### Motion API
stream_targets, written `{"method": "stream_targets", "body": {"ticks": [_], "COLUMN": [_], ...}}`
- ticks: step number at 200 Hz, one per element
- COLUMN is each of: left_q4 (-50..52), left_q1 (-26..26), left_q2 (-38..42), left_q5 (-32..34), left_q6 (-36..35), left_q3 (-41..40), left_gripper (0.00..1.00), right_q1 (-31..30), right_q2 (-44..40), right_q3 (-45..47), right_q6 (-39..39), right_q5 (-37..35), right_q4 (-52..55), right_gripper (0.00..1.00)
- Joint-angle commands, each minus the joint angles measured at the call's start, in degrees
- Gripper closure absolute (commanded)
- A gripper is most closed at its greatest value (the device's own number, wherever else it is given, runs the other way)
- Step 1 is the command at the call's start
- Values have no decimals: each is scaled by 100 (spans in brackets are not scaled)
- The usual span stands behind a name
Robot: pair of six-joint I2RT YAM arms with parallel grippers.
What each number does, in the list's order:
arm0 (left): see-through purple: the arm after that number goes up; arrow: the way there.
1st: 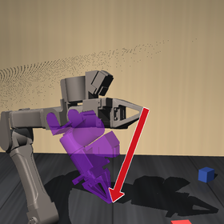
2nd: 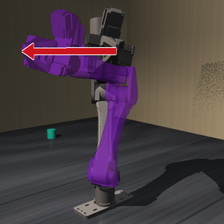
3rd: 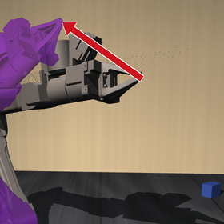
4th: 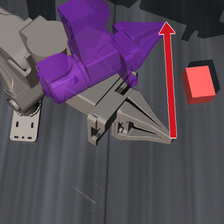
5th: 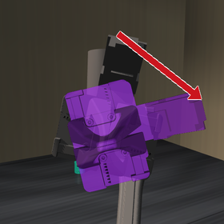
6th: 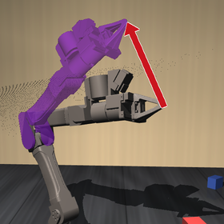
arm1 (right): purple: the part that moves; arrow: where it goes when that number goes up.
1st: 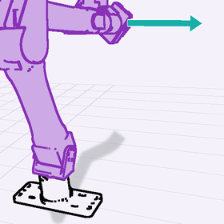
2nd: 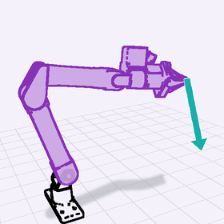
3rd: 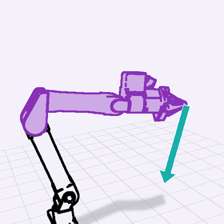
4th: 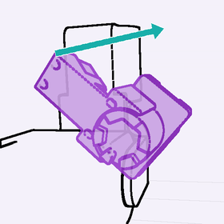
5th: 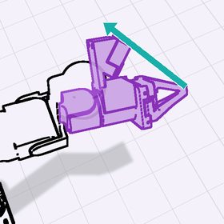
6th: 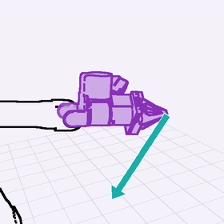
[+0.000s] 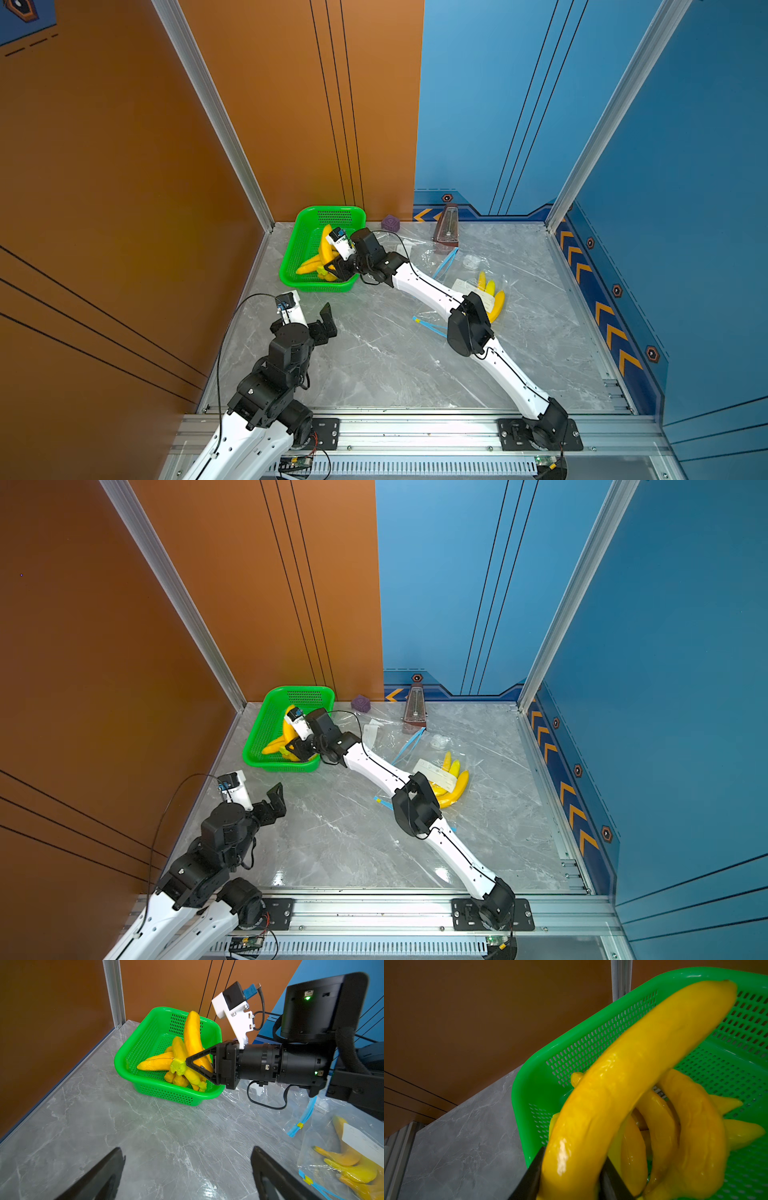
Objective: Open the zip-top bag and take out the banana
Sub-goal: Place the banana in the basket.
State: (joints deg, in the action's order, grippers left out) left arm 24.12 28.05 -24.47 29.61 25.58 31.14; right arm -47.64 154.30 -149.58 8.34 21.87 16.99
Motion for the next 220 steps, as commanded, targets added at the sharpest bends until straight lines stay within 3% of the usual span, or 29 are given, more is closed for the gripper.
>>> {"method": "stream_targets", "body": {"ticks": [1, 42, 75, 110, 165, 220], "left_q4": [111, 106, 102, 108, 97, 102], "left_q1": [-54, -72, -72, -83, -107, -125], "left_q2": [78, 56, 60, 63, 69, -31], "left_q5": [80, 76, 50, 82, 100, 48], "left_q6": [52, 59, 56, 54, 44, 38], "left_q3": [-80, -77, -80, -86, -85, -47], "left_gripper": [3, 3, 3, 2, 2, 2], "right_q1": [104, 227, 203, 176, 71, 102], "right_q2": [233, 607, 825, 713, 63, -1154], "right_q3": [-257, -335, -585, -552, -229, 1130], "right_q6": [386, 1196, 1245, 1081, 683, 450], "right_q5": [140, 441, 330, 297, -82, -981], "right_q4": [-306, -1497, -1461, -1153, -749, -585], "right_gripper": [71, 69, 67, 49, 41, 35]}}
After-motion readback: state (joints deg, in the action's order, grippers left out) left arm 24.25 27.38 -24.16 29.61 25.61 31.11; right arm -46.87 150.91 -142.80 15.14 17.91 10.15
